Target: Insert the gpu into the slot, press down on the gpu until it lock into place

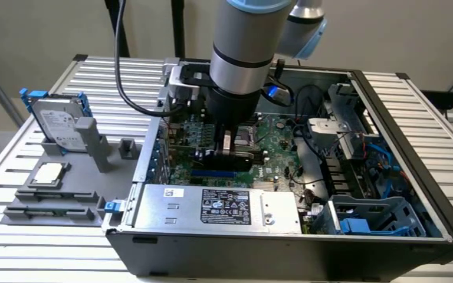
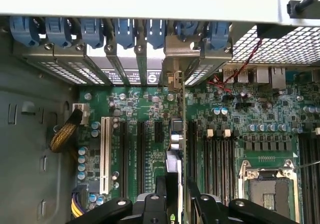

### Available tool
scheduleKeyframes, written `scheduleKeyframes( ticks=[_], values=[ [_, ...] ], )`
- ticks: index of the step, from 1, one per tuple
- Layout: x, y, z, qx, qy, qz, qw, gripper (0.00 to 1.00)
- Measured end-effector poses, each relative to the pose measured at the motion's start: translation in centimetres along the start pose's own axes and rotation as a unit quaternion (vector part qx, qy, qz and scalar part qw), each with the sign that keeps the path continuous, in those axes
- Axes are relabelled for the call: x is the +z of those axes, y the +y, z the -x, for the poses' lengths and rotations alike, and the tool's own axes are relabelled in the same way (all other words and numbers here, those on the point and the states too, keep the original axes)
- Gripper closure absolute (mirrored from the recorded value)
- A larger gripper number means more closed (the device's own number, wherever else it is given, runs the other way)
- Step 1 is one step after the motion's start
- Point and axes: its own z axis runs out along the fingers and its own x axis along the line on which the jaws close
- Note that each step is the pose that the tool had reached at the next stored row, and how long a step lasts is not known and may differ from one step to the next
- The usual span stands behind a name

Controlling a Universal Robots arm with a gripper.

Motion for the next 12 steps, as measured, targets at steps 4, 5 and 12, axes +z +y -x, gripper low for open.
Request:
scheduleKeyframes(
  ticks=[4,5,12],
  values=[
    [0.17,-0.01,0.00,0.000,-0.0001,0.0000,1.0000,0.74],
    [0.23,-0.02,0.00,0.000,-0.0001,0.0000,1.0000,0.74],
    [0.53,0.04,0.07,0.001,-0.0001,-0.0001,1.0000,0.74]
  ],
)
